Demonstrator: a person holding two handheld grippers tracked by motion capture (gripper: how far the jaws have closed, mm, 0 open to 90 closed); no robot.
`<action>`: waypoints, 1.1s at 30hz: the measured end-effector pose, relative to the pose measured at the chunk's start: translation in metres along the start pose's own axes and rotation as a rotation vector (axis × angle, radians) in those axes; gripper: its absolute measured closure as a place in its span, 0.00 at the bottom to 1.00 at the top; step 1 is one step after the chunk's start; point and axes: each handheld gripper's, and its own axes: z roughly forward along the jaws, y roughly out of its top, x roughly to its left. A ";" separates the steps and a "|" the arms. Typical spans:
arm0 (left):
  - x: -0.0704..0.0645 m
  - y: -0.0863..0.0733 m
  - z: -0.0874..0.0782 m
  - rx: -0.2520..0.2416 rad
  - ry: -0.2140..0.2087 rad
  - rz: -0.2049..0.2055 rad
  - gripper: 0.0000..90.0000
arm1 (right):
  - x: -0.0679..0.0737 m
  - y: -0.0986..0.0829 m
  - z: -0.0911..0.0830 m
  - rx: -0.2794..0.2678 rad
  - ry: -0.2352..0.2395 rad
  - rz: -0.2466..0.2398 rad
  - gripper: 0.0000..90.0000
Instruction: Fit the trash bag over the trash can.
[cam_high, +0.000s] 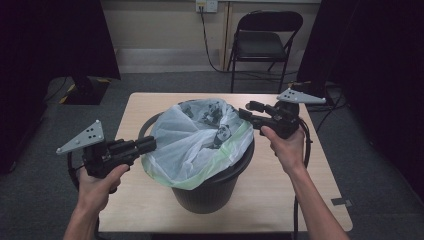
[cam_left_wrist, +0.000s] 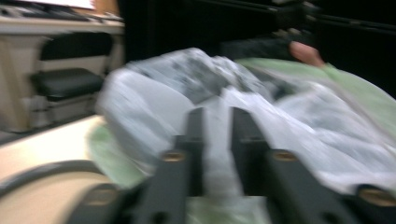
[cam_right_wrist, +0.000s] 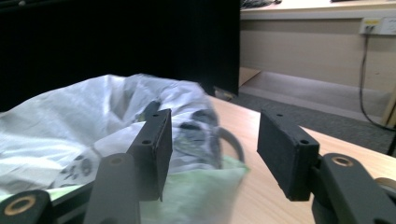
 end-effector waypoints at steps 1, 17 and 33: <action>0.004 0.005 0.002 -0.021 0.018 -0.008 0.75 | 0.002 0.000 0.001 0.003 -0.001 0.001 0.49; 0.041 0.004 0.035 0.026 0.117 -0.082 0.93 | 0.004 -0.006 -0.008 0.037 0.025 0.016 0.46; 0.010 -0.009 -0.004 0.038 0.064 -0.025 1.00 | 0.004 -0.009 -0.008 0.055 0.039 0.032 0.52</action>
